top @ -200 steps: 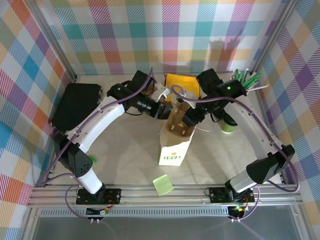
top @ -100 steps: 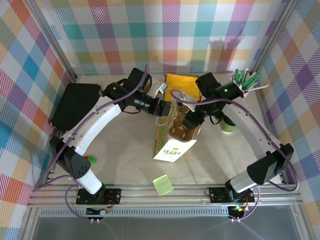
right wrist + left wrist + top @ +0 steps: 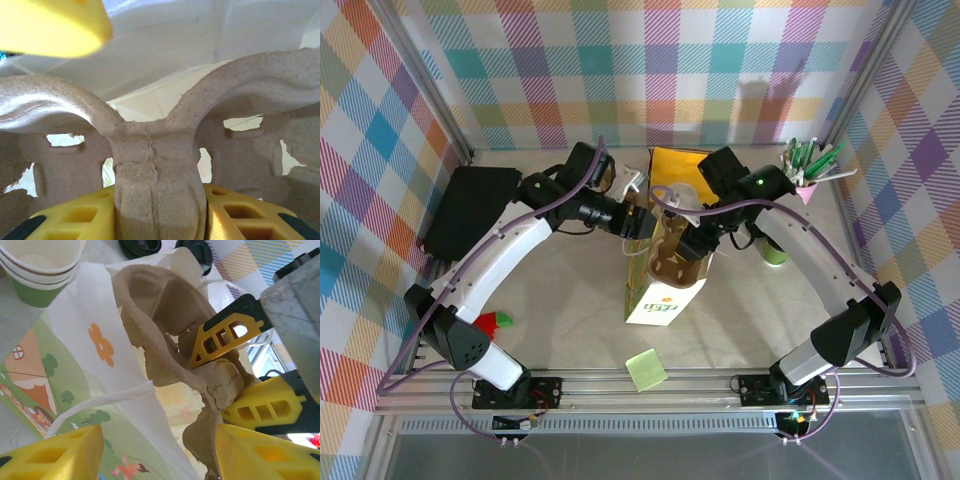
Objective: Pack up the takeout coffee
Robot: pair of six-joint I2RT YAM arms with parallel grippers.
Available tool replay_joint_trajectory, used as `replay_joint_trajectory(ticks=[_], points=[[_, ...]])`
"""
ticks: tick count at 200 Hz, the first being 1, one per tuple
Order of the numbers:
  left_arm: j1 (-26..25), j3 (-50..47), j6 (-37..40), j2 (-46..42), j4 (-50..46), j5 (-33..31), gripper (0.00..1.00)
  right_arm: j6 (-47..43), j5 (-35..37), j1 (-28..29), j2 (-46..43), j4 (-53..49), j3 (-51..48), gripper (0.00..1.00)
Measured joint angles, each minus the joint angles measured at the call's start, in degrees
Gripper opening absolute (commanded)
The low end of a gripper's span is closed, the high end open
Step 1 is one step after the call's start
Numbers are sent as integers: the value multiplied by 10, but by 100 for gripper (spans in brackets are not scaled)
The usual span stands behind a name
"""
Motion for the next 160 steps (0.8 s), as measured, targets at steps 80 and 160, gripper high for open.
replay_joint_trajectory(ticks=[80,160], points=[[36,-55,-29,-21,3,-19,17,-3,0,18,30,-1,29,40],[54,-65,-6,-28,15,15,13,-34,-60,19,29,-19,56,40]])
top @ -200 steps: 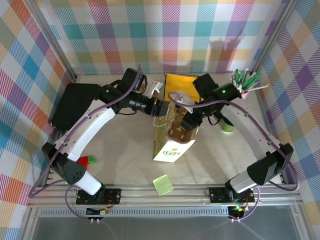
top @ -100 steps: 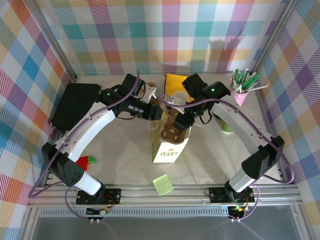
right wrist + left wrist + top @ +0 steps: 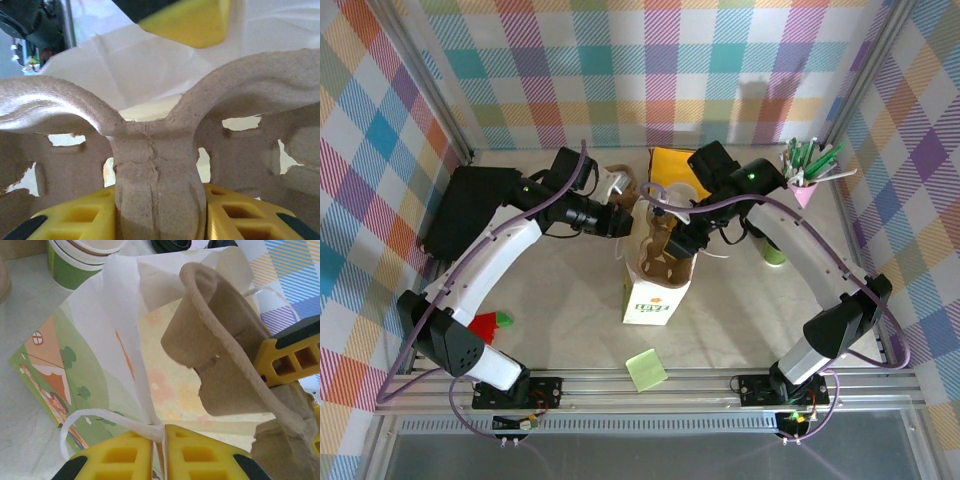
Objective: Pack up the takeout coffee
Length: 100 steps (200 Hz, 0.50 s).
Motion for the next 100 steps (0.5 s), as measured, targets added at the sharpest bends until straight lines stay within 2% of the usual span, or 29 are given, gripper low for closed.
replay_joint_trajectory(ticks=[43,81,92,100], points=[[0,0,21,0,0,16,13,0,-56,0,-3,-17,30,40],[0,0,34,0,0,26,14,0,-78,-13,-23,-18,47,40],[0,0,39,0,1,28,18,0,-80,-21,-26,-21,63,39],[0,0,38,0,2,28,25,3,-81,-28,-26,-21,76,39]])
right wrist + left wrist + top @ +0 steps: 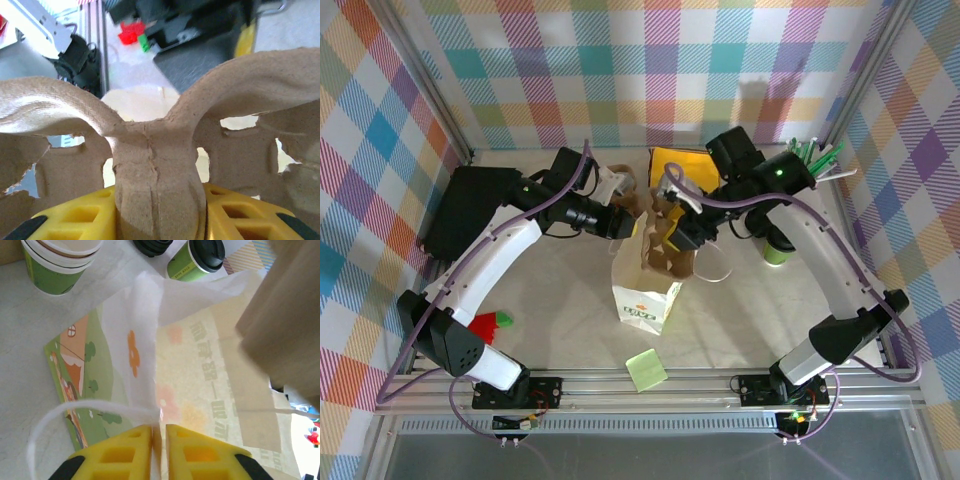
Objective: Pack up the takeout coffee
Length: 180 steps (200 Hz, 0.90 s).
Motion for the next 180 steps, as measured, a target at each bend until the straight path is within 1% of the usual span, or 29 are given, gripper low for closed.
replay_joint_trajectory(ticks=[12,26,55,82,95,121,149,180], points=[[0,1,0,0,0,0,34,4,-2,-9,0,0,15,39],[0,2,-1,0,1,0,39,9,-4,-17,0,0,28,39],[0,7,-2,1,2,-1,41,17,-18,-28,2,-9,45,41],[0,16,-2,1,2,-8,42,16,-58,-28,23,-37,64,40],[0,16,-2,1,1,-15,41,15,-79,-28,37,-53,66,40],[0,16,-6,1,-2,-20,34,11,-114,-28,69,-92,65,40],[0,16,-10,1,-2,-23,27,4,-137,-27,96,-124,60,40],[2,16,-11,1,-2,-22,22,-3,-147,-27,115,-143,52,40]])
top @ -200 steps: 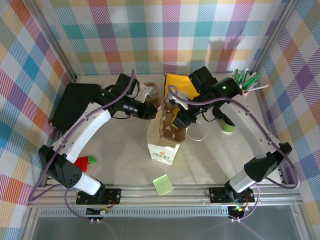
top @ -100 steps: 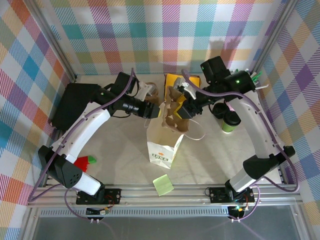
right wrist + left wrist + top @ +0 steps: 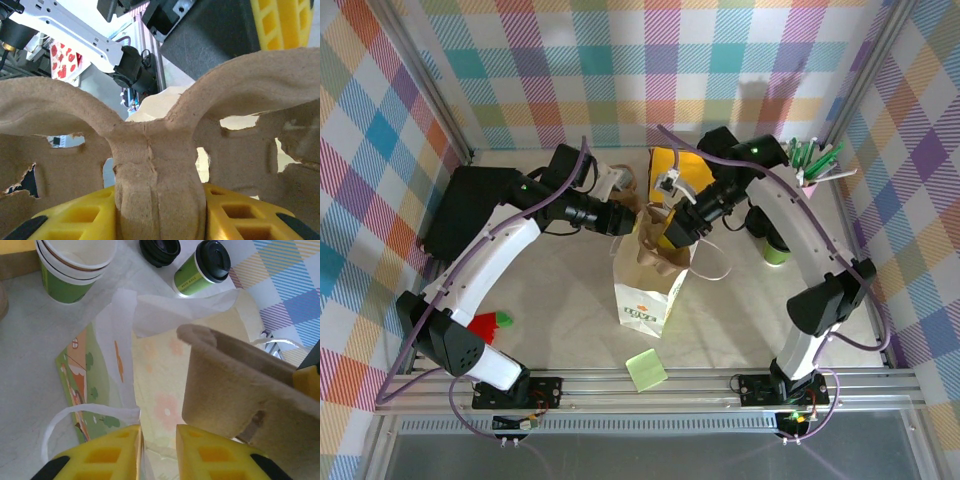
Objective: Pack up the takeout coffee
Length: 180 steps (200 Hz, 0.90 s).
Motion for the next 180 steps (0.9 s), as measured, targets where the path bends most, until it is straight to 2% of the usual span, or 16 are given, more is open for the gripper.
replay_joint_trajectory(ticks=[89,137,180], points=[[1,0,0,6,0,0,17,-10,8,16,40,-21,-22,39],[1,0,2,8,0,3,16,10,102,18,47,33,-26,39],[1,0,7,8,0,8,15,9,200,33,-9,126,-82,39]])
